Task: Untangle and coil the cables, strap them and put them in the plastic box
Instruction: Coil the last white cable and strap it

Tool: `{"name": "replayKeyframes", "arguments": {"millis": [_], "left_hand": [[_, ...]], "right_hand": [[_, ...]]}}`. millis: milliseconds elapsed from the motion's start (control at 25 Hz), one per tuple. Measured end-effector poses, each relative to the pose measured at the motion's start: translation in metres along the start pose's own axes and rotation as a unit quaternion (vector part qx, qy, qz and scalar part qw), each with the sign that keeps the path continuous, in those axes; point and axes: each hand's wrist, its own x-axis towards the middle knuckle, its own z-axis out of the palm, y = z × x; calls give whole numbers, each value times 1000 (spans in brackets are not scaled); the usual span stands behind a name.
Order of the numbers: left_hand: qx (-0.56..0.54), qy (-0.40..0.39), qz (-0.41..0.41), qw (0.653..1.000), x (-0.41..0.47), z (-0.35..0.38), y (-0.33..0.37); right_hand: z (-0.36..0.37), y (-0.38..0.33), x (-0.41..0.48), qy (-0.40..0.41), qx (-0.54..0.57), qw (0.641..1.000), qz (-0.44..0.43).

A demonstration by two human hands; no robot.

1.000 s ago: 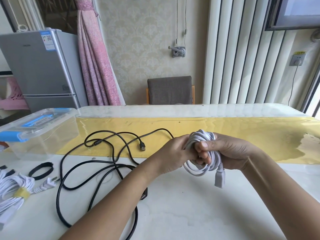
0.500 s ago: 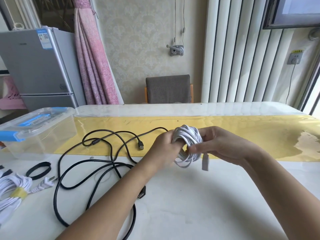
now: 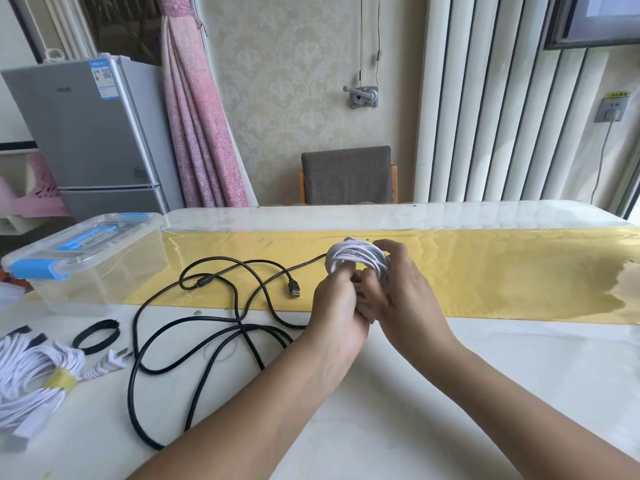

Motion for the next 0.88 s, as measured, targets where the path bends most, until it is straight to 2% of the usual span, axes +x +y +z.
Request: {"name": "replayKeyframes", "arguments": {"millis": [80,160,320,400,480,600,680,760,880], "left_hand": [[28,-17,12,999,-2,1,1],[82,-36,60,994,-7,4,1],[151,-71,192,967,-5,6,0],[153,-91,213,961,-5,4,2],[159,-99,224,956,-6,3,4],[157,-66,235,957,-9,1,10],[126,-42,209,969,-8,-1,17],[90,-34,171,981,-3,-5,23],[57,-100,120,986,4,-8,25]], "right_hand": [[0,1,1,-11,23,999,22],[-4,-2,4,-3,100,992,75],[-9,-9,8,18,257,944,209],[-9,-13,8,2,329,915,233],[-7,-17,6,-10,355,908,222],[-3,-20,2,-25,299,939,170],[-1,-22,-2,-47,204,972,110],[-1,-23,-6,-63,110,989,70],[-9,-14,-5,-58,-20,997,39]]}}
